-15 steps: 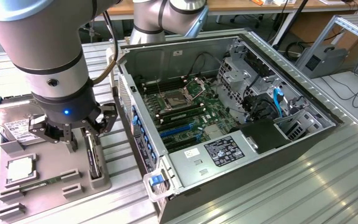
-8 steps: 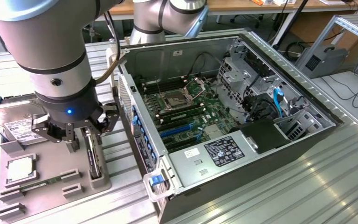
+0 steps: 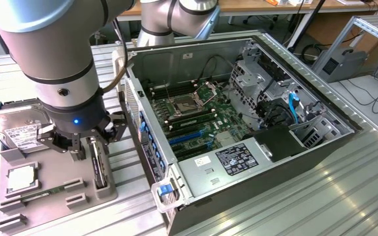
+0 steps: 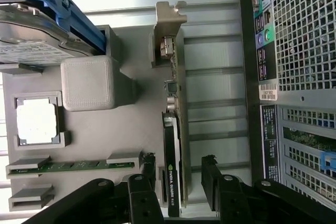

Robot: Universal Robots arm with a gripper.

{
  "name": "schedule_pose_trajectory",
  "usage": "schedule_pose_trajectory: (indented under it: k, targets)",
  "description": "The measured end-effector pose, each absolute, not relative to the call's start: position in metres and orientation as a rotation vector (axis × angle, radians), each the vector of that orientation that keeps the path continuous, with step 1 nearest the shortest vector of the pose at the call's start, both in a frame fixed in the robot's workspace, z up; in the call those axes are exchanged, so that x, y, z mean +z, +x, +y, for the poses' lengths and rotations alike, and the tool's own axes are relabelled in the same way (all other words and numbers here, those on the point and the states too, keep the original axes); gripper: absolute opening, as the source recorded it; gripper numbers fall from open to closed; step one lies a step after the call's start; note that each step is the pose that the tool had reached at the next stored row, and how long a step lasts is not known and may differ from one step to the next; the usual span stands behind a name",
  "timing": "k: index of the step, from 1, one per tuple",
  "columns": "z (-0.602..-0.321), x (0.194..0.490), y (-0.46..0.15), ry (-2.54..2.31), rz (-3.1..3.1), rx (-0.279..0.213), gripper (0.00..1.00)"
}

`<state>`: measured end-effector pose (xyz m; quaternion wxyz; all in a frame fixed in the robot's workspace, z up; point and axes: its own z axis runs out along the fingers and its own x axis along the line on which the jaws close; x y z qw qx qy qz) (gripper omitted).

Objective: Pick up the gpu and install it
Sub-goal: 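Pick up the gpu and move the gpu toward the slot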

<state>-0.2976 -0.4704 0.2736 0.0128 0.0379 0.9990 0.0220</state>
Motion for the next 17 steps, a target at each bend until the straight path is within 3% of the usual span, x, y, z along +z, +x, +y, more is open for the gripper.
schedule_pose_trajectory:
  k: [17]
  targets:
    - [-0.468,0.250,-0.298,0.119,3.120,0.067,0.48]
